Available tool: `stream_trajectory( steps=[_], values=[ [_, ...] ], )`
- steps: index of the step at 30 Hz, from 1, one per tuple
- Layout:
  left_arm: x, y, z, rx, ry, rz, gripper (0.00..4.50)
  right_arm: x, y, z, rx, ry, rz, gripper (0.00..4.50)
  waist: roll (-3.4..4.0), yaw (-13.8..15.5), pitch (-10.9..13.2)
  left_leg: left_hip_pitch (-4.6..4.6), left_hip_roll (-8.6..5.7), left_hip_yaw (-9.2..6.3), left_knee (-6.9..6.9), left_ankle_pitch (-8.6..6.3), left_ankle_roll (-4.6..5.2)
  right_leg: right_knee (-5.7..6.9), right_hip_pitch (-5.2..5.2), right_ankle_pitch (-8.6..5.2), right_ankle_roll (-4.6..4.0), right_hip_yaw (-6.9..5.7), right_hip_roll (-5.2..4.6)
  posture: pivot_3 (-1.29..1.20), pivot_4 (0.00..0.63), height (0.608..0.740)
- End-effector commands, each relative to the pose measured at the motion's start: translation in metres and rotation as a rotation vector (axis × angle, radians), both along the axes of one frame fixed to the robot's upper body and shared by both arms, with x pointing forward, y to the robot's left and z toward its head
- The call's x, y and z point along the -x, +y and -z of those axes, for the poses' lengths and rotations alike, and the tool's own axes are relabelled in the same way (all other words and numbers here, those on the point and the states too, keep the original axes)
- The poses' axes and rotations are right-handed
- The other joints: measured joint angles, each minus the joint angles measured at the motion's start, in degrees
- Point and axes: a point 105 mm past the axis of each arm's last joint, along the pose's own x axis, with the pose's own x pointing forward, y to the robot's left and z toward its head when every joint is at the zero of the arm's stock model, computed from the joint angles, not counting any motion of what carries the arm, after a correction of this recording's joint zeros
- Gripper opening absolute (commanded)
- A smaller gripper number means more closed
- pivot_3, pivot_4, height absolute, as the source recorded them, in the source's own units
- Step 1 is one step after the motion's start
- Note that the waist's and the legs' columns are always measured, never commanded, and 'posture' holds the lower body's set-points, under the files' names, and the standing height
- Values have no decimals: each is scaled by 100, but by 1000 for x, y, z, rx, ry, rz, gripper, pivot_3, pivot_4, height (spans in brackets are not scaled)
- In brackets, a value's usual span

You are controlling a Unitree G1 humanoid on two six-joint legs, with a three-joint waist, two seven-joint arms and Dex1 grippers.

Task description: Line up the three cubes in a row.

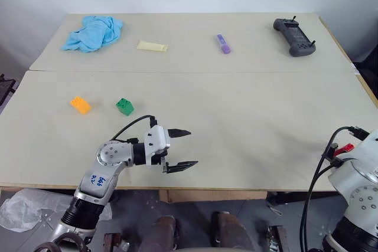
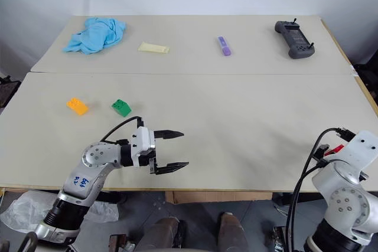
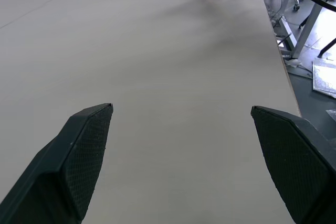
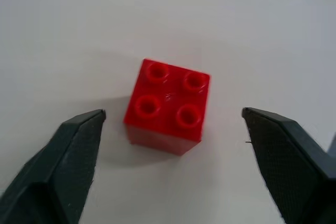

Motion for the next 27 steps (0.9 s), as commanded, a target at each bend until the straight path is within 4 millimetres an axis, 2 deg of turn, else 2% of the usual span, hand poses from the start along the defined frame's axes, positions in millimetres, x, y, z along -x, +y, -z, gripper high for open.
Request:
stream_trajectory(
  steps=[1, 5, 7, 9, 11, 12, 13, 14, 17, 19, 23, 27],
  values=[
    [4, 0, -9, 4, -37, 7, 4500, -1, 0, -10, 40, -57, 22, 2937, 1, -23, 0, 0, 1, 0, 0, 0, 0, 0, 0, 0, 0, 0, 1, 0, 150, 740],
    [6, 2, -9, -7, -35, 3, 4500, -6, 6, -8, 35, -64, -10, 1530, 1, -68, -1, 1, 1, 2, -2, 0, 0, 1, 0, 0, 0, 2, 3, 0, 150, 740],
    [6, 3, -8, -11, -36, -1, 4500, -9, 10, -9, 35, -74, -41, 1455, 1, -108, -1, 1, 2, 1, -2, 0, 0, 1, 0, 0, 0, 2, 2, 0, 150, 740],
    [5, 7, -9, -11, -36, -19, 4500, -28, 26, -25, 72, -137, -242, 1455, 1, -126, 0, 1, 2, 1, -3, 0, 0, 1, 0, 0, 0, 3, 1, 0, 150, 740],
    [5, 13, -8, -4, -33, -39, 4500, -55, 70, -57, 188, -234, -708, 1455, 9, -165, 4, 2, 2, 9, -4, -1, 4, 0, -1, 0, 0, 9, 4, 0, 150, 740],
    [5, 17, -8, 5, -28, -46, 4500, -59, 96, -68, 256, -258, -956, 1455, 11, -184, 6, 3, 2, 21, -5, -3, 9, -1, -4, 1, 2, 14, 12, 0, 150, 740],
    [6, 21, -6, 10, -19, -55, 4500, -56, 121, -73, 282, -272, -1207, 1455, 12, -199, 5, 6, 1, 28, -11, -4, 16, -1, -6, 1, 3, 19, 17, 0, 150, 740],
    [4, 26, -3, 9, -11, -75, 4500, -52, 138, -73, 283, -265, -1392, 1455, 11, -213, 5, 10, 3, 28, -12, -6, 21, -3, -4, 1, 3, 17, 22, 0, 150, 740],
    [3, 38, 4, 8, 0, -126, 4500, -45, 168, -74, 310, -272, -1796, 1455, -24, -219, 15, 11, 31, 15, -16, -11, 23, -32, 12, 1, 2, 2, 30, 0, 150, 740],
    [1, 45, 6, 11, -6, -163, 4500, -49, 182, -69, 360, -238, -1989, 1455, -32, -241, 20, 8, 31, 11, -8, -11, 19, -30, 13, 1, 2, 0, 18, 0, 150, 740],
    [0, 61, 6, 32, -30, -248, 4500, -67, 201, -55, 416, -136, -2261, 1455, -48, -255, 29, 10, 17, 24, 3, -12, 21, -45, 10, 7, 11, 7, -5, 0, 150, 740],
    [9, 76, 7, 18, -46, -307, 4500, -87, 213, -43, 425, -92, -2414, 1455, -49, -258, 30, 4, 21, 19, -1, -16, 8, -44, 3, 7, 8, -1, -8, 0, 150, 740]
  ],
)
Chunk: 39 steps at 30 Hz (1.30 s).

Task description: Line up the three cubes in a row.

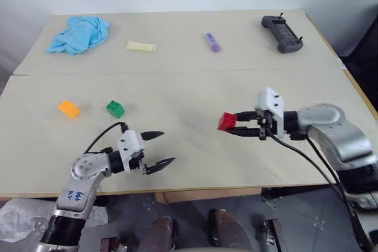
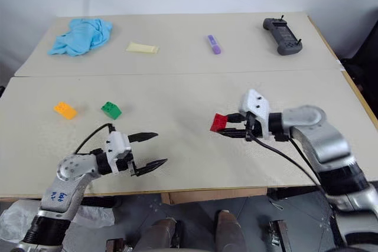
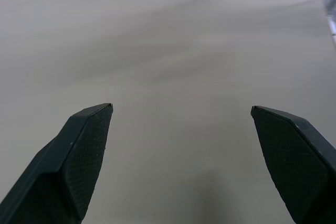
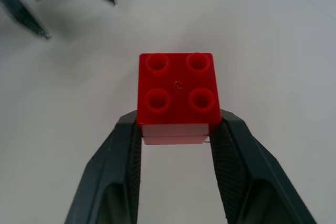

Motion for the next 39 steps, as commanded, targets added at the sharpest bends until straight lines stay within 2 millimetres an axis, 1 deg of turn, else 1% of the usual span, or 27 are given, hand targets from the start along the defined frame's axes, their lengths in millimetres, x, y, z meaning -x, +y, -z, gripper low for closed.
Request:
stream_trajectory(
  steps=[1, 3, 8, 11, 13, 15, 17, 20, 22, 23, 25, 26, 27, 28, 30, 32, 34, 35, 37, 39],
  values=[
    [8, 11, -8, -12, -50, -46, 4500, -12, 2, 11, 42, 0, -100, 1455, 0, 3, 0, -2, 1, -1, -2, -1, -2, 0, -1, 0, 0, -2, 0, 0, 150, 740],
    [13, 16, -6, -23, -48, -70, 4500, -19, 5, 15, 45, 2, -133, 1455, -1, 13, 1, -6, 1, -6, -2, -6, -5, -2, 0, -1, -2, -9, 0, 0, 150, 740],
    [20, 22, -6, -29, -50, -126, 4500, -24, 11, 29, 96, 21, -235, 1455, 0, 50, 0, -13, -5, -18, 4, -11, -2, -7, 3, -1, -4, -25, -10, 0, 150, 740],
    [22, 23, -7, -35, -57, -141, 4500, -24, 13, 36, 141, 42, -276, 1455, 0, 41, 0, -11, -4, -19, 5, -11, -4, -4, 4, -1, -4, -31, -9, 0, 150, 740],
    [23, 25, -7, -41, -61, -156, 4500, -29, 17, 32, 121, 18, -268, 2187, 0, 22, 0, -8, -4, -20, 6, -11, -6, -2, 5, -2, -5, -34, -8, 0, 150, 740],
    [25, 30, -6, -46, -53, -190, 4500, -31, 20, 25, 97, -8, -274, 2785, 0, -2, 0, -8, -4, -20, 9, -12, -7, 2, 5, -2, -6, -34, -8, 0, 150, 740],
    [28, 41, -2, -60, -49, -245, 4500, -30, 19, 14, 70, -43, -294, 3433, 2, -7, 1, -8, -3, -21, 6, -12, -8, 5, 3, -3, -9, -33, -8, 0, 150, 740],
    [32, 51, 1, -79, -54, -289, 4500, -27, 17, 4, 51, -88, -313, 4468, 2, -6, 2, -9, -3, -22, 4, -13, -9, 4, 2, -5, -11, -34, -8, 0, 150, 740],
    [37, 62, 1, -64, -59, -349, 4500, -22, 13, -6, 24, -131, -327, 4468, 2, -4, 2, -9, -3, -22, 5, -13, -9, 3, 3, -5, -11, -34, -8, 0, 150, 740],
    [43, 73, 2, -41, -62, -420, 4500, -16, 10, -15, -30, -160, -324, 4468, 2, -1, 2, -9, -2, -23, 5, -13, -9, 2, 3, -5, -11, -33, -9, 0, 150, 740],
    [58, 104, 2, 32, -85, -617, 4500, 1, 9, -35, -238, -199, -322, 4468, 2, 6, 2, -10, -1, -27, -2, -16, -11, -4, 5, -5, -12, -34, -9, 0, 150, 740],
    [65, 118, 2, 59, -96, -708, 4500, 8, 8, -41, -320, -218, -314, 4468, 2, 7, 1, -9, 4, -30, 0, -25, -11, -11, 9, -7, -15, -39, -7, 0, 150, 740],
    [72, 128, 2, 95, -93, -773, 4500, 14, 8, -41, -374, -219, -301, 4468, 1, 18, 1, -10, 7, -33, -1, -29, -10, -14, 11, -7, -15, -43, -6, 0, 150, 740],
    [78, 135, 4, 114, -90, -824, 4500, 20, 7, -37, -394, -214, -283, 4468, 1, 30, 1, -11, 8, -39, 0, -33, -9, -18, 13, -8, -16, -50, -6, 0, 150, 740],
    [89, 147, 5, 167, -89, -916, 4500, 28, 6, -26, -417, -187, -244, 4468, 1, 75, 1, -13, 8, -40, 3, -35, -9, -33, 20, -8, -16, -53, -6, 0, 150, 740],
    [98, 158, 6, 204, -89, -990, 4500, 33, 8, -21, -467, -164, -205, 4468, 1, 133, 1, -10, 7, -39, 19, -36, -9, -45, 27, -7, -16, -53, -6, 0, 150, 740],
    [109, 169, 16, 193, -73, -1049, 4500, 34, 9, -18, -561, -158, -121, 4468, 0, 146, 1, -9, 8, -38, 32, -36, -9, -42, 31, -7, -15, -50, -6, 0, 150, 740],
    [115, 175, 21, 198, -63, -1090, 4500, 38, 10, -12, -570, -172, -102, 4468, 0, 150, 1, -6, 8, -39, 34, -37, -10, -40, 35, -7, -15, -51, -6, 0, 150, 740],
    [124, 181, 28, 212, -53, -1137, 4500, 46, 11, -2, -562, -183, -94, 4468, -1, 158, 0, -4, 8, -40, 35, -38, -10, -39, 36, -7, -16, -51, -7, 0, 150, 740],
    [126, 182, 31, 223, -46, -1143, 4500, 48, 12, -1, -566, -212, -77, 4468, -2, 161, 0, -6, 6, -40, 38, -42, -6, -38, 36, -7, -16, -50, -8, 0, 150, 740]
  ],
)
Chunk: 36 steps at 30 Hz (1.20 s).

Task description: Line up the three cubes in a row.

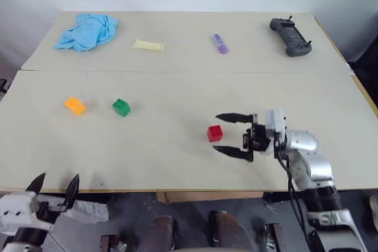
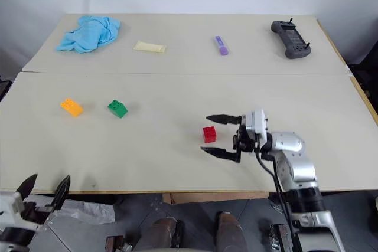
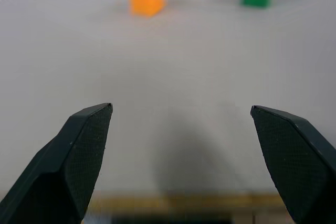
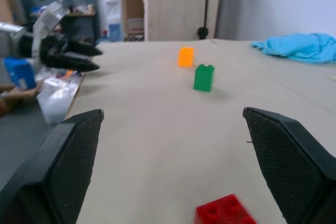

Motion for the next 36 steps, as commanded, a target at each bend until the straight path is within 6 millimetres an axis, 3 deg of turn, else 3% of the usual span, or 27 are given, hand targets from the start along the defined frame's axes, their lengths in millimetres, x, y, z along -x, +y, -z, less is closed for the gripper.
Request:
stream_trajectory(
  steps=[1, 4, 7, 11, 14, 19, 27, 30, 36],
  values=[
    [8, 5, -6, -17, -26, -22, 4500, 2, -1, -15, -34, -106, 47, 4468, -1, -9, 0, 0, 0, 0, 4, -1, 1, 1, 0, 0, 0, 0, 0, 0, 150, 740],
    [-7, -7, -14, -13, -57, 70, 4500, 1, -4, -21, -58, -129, 93, 4468, -1, -17, 0, 1, 1, 0, 9, -1, 0, 4, 1, 0, 0, 2, 1, 0, 150, 740],
    [-51, -31, -38, -23, -121, 240, 4500, 2, -6, -28, -64, -153, 106, 4468, -1, 49, 0, 0, 2, -11, 10, -1, -1, 6, 2, 0, -1, -5, 1, 0, 150, 740],
    [-102, -54, -52, -34, -110, 405, 4500, 1, -4, -35, -66, -172, 112, 4468, 0, 100, -1, 1, 0, -16, 25, 0, -6, 29, 2, 1, -4, -6, 2, 0, 150, 740],
    [-142, -62, -57, -48, -72, 451, 4500, 7, 0, -34, -46, -172, 87, 4468, 3, 91, -3, 2, -4, -15, 28, 0, -6, 59, -5, 1, -6, -7, 7, 0, 150, 740],
    [-188, -67, -64, -75, -34, 429, 4500, 16, 6, -39, -50, -167, 81, 4468, 2, -10, -3, -4, -2, -12, 30, 0, -9, 75, -17, 0, -6, -21, 21, 0, 150, 740],
    [-210, -92, -64, -20, -17, 543, 4500, 25, 11, -35, -48, -154, 113, 4468, 2, -18, -2, -6, -2, -10, 39, 0, -9, 77, -16, 0, -6, -28, 18, 0, 150, 740],
    [-213, -92, -66, -23, -19, 562, 3900, 27, 10, -34, -42, -155, 128, 4500, 2, -17, -2, -7, -2, -10, 41, 1, -9, 77, -16, 0, -6, -27, 18, 0, 150, 740],
    [-204, -98, -72, 15, -37, 677, 2072, 27, 8, -32, -26, -174, 159, 4500, 1, -19, -2, -7, -2, -11, 41, 0, -9, 78, -16, 0, -6, -23, 17, 0, 150, 740]
  ],
)
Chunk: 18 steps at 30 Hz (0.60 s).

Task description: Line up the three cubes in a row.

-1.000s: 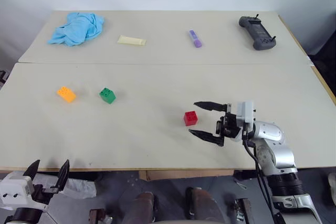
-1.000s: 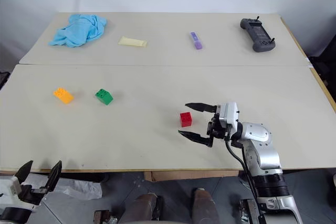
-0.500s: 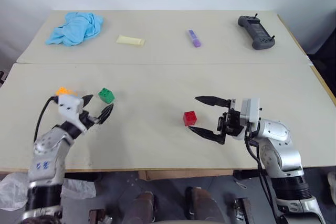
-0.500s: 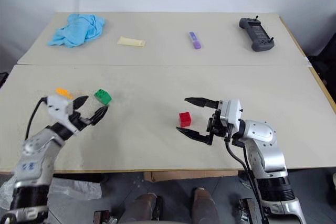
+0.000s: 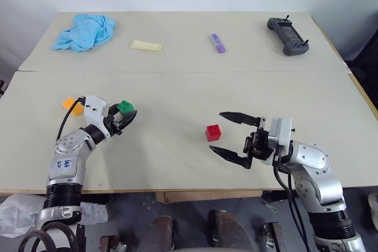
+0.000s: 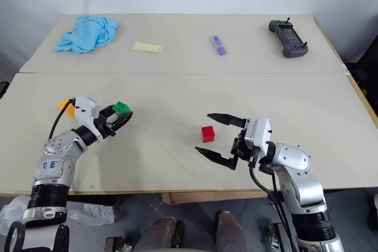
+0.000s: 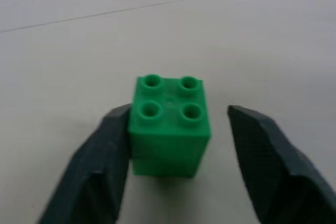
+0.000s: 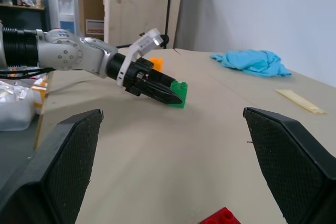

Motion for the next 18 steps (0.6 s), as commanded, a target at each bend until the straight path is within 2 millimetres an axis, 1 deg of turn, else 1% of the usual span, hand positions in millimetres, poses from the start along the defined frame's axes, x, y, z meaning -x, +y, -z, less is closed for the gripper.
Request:
stream_trajectory(
  steps=[1, 2, 4, 6, 8, 10, 11, 13, 14, 16, 18],
  values=[
    [4, 1, -16, 19, -49, 59, 1746, 6, 0, -7, 7, -56, 3, 4500, 0, -1, 0, 0, 0, 0, 0, 0, 0, 0, 0, 0, 0, 1, 0, 0, 150, 740],
    [4, 2, -16, 5, -47, 63, 1482, 6, -1, -7, 8, -56, 7, 4500, 0, -1, 0, 0, 0, 0, 0, 0, 0, 0, 0, 0, 0, 2, -1, 0, 150, 740],
    [8, -2, -15, -52, -38, 142, 1484, 7, -4, -6, 14, -57, 19, 4500, 0, -1, 0, 0, 0, 0, 0, 0, 0, 0, 0, 0, 0, 3, -1, 0, 150, 740],
    [12, -9, -22, -87, -64, 229, 1484, 8, -7, -6, 19, -57, 30, 4500, 0, -1, 0, 0, 0, 0, -1, 0, 0, -1, 0, 0, 0, 4, 0, 0, 150, 740],
    [18, -36, -43, -184, -143, 430, 1484, 7, -15, -6, 32, -56, 59, 4500, -2, 21, 1, 0, 0, 0, 0, 0, 0, -3, 2, 0, 0, 3, -2, 0, 150, 740],
    [21, -56, -51, -265, -182, 573, 1484, 7, -21, -6, 44, -54, 79, 4500, -4, 107, 3, -6, -3, -11, 6, 1, 1, -7, 6, 0, 0, 1, -7, 0, 150, 740],
    [23, -66, -52, -297, -193, 638, 1484, 8, -24, -6, 52, -51, 88, 4500, -4, 131, 3, -6, -5, -11, 8, 1, 2, -12, 10, 0, 0, 1, -7, 0, 150, 740],
    [26, -85, -48, -343, -196, 766, 1484, 9, -31, -3, 76, -39, 103, 4500, -4, 142, 2, -5, -14, -10, 8, 1, 5, -17, 10, 0, 1, 2, -8, 0, 150, 740],
    [27, -91, -44, -356, -191, 807, 1484, 10, -34, -2, 85, -31, 106, 4500, -4, 140, 2, -5, -14, -9, 6, 1, 6, -11, 11, 1, 1, 1, -6, 0, 150, 740],
    [29, -98, -32, -393, -158, 888, 1484, 12, -38, 0, 101, -26, 114, 4500, -4, 139, 2, -5, -15, -7, 4, 0, 8, -10, 10, 1, 2, -5, -1, 0, 150, 740],
    [27, -103, -21, -418, -133, 932, 1484, 14, -40, 0, 106, -21, 122, 4500, -4, 112, 3, -5, -12, 1, 3, 0, 8, -10, 7, 1, 2, -13, 10, 0, 150, 740]
  ],
)
